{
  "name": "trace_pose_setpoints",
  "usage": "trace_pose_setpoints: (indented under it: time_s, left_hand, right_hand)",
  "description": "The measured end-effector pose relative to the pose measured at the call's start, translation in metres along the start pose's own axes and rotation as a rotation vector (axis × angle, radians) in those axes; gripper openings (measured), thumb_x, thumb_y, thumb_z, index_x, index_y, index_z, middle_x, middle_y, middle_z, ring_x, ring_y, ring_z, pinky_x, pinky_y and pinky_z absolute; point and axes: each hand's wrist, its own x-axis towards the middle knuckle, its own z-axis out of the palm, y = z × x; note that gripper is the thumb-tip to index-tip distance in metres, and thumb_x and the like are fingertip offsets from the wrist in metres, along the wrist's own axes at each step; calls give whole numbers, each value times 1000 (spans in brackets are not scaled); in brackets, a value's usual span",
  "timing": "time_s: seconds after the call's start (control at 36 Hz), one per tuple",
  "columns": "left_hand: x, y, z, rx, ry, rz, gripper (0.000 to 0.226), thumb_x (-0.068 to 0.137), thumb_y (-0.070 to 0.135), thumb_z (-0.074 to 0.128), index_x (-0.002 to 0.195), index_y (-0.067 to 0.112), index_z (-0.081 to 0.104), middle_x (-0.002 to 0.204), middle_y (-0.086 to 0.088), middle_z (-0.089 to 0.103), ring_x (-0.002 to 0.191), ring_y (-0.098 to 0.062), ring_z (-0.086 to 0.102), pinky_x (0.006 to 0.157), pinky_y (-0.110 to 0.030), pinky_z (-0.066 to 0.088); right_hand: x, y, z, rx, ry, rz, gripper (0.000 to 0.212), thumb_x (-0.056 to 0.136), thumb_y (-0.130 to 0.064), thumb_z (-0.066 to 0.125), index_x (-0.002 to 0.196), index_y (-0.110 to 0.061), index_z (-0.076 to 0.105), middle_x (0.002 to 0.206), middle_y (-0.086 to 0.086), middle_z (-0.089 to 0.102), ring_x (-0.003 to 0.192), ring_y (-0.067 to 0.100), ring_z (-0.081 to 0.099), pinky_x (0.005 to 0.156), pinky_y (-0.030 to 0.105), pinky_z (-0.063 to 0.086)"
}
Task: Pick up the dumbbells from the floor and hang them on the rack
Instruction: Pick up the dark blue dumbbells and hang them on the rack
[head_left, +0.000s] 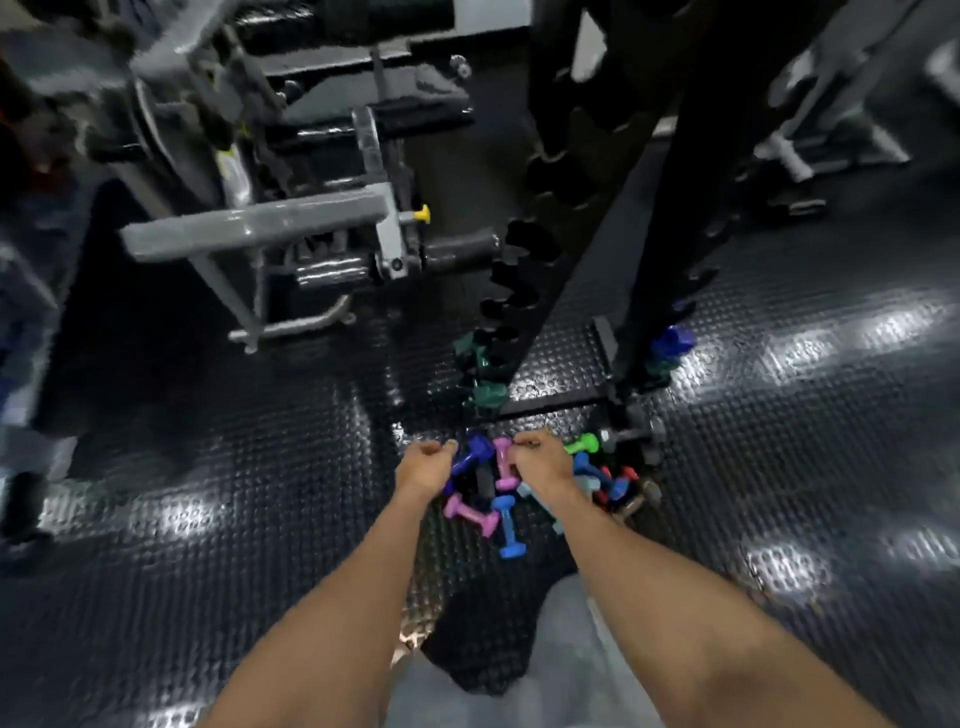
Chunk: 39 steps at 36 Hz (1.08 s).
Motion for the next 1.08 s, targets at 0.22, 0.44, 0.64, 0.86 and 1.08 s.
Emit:
trace_pose_setpoints:
  time_s: [0.22,0.44,0.64,0.86,1.08]
  left_hand:
    - [63,-12,-36,127,-118,46,25,94,41,58,85,19,65,115,-15,70,114,-33,63,104,-44,49]
    - [159,-33,8,76,-123,19,26,91,34,65,108,15,69,119,-15,69,115,-32,62,101,-43,51]
    - [283,-93,72,160,-148,44,31,93,32,63,113,10,71,121,-17,69,116,-35,62,102,-38,48]
    - [440,-186,120,239,-185,36,29,92,31,61,106,11,75,112,-17,72,104,-34,67,92,-41,55]
    - [541,-263,171,204,-39,63,34,93,31,55,102,5,74,107,-21,73,103,-36,68,90,-35,53]
  right_hand:
    - [21,-2,53,78,132,51,26,83,-16,66,108,-18,68,106,1,70,97,19,63,90,27,49]
    - [100,13,117,69,173,49,26,84,-14,62,108,-22,69,106,3,70,94,23,66,84,37,58]
    - [204,83,180,46,252,124,24,82,-22,66,105,-26,69,110,1,72,106,24,65,86,23,46]
    - [340,161,248,19,367,134,27,85,-17,64,111,-15,71,116,10,71,113,26,65,97,28,47]
    - [446,213,310,-83,322,178,60,73,-38,74,129,-19,61,133,10,60,120,27,60,100,30,49]
